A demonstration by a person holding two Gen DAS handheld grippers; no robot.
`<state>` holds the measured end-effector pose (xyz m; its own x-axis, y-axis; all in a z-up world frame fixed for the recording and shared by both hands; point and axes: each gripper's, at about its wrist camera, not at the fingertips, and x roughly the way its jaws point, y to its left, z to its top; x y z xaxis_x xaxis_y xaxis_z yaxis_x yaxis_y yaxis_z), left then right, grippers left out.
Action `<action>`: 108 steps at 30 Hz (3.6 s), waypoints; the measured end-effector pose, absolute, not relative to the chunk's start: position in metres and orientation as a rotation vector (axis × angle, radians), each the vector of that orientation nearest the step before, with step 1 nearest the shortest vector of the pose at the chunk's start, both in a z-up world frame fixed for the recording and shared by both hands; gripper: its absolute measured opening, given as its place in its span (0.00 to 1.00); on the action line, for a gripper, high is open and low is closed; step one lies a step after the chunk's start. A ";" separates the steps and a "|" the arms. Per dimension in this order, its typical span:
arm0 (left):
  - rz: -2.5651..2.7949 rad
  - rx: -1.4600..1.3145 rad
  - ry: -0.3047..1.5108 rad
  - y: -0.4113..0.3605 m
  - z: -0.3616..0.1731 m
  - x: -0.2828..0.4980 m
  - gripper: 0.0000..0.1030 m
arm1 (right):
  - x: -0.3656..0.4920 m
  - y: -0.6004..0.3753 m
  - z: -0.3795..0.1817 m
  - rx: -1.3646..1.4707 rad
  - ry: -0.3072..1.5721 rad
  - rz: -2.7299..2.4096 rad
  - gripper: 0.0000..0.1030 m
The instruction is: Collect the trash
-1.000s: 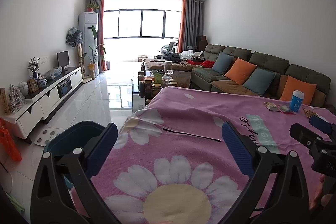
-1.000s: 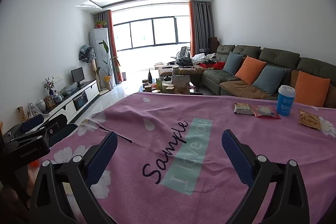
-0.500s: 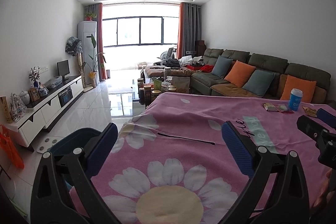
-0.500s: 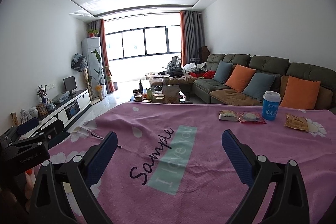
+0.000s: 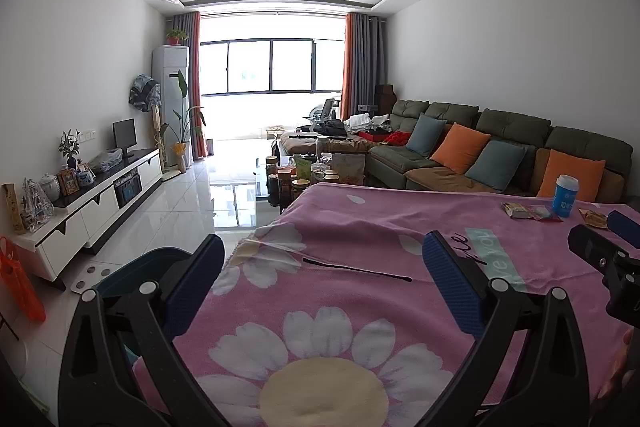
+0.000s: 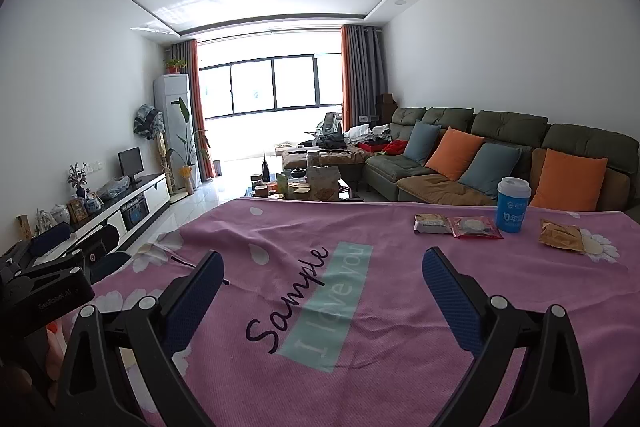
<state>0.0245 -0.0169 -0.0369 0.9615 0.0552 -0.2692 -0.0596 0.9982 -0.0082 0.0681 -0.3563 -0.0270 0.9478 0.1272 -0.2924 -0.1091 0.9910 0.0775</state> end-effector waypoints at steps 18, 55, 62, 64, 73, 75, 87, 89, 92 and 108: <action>0.068 -0.004 0.252 -0.020 -0.034 0.022 0.95 | 0.068 -0.359 -0.025 0.071 0.299 0.116 0.93; 0.089 0.008 0.246 -0.019 -0.034 0.019 0.95 | 0.065 -0.356 -0.026 0.077 0.299 0.114 0.93; 0.090 0.010 0.246 -0.019 -0.034 0.021 0.95 | 0.064 -0.357 -0.027 0.077 0.298 0.112 0.93; 0.090 0.011 0.246 -0.018 -0.034 0.021 0.95 | 0.065 -0.357 -0.027 0.078 0.298 0.113 0.93; 0.091 0.011 0.245 -0.019 -0.034 0.021 0.95 | 0.065 -0.357 -0.027 0.077 0.300 0.112 0.93; 0.093 0.013 0.245 -0.019 -0.034 0.021 0.95 | 0.064 -0.357 -0.028 0.079 0.300 0.113 0.93; 0.089 0.016 0.246 -0.019 -0.035 0.021 0.95 | 0.064 -0.358 -0.028 0.081 0.301 0.111 0.93; 0.090 0.018 0.247 -0.019 -0.035 0.021 0.95 | 0.064 -0.358 -0.029 0.082 0.303 0.111 0.93; 0.090 0.018 0.248 -0.020 -0.035 0.021 0.95 | 0.064 -0.358 -0.029 0.083 0.303 0.111 0.93; 0.090 0.019 0.251 -0.020 -0.035 0.022 0.95 | 0.064 -0.359 -0.029 0.084 0.305 0.109 0.93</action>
<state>0.0221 -0.0205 -0.0352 0.9648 0.0911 -0.2467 -0.0863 0.9958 0.0303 0.0643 -0.3592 -0.0292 0.9480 0.1198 -0.2947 -0.0943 0.9906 0.0994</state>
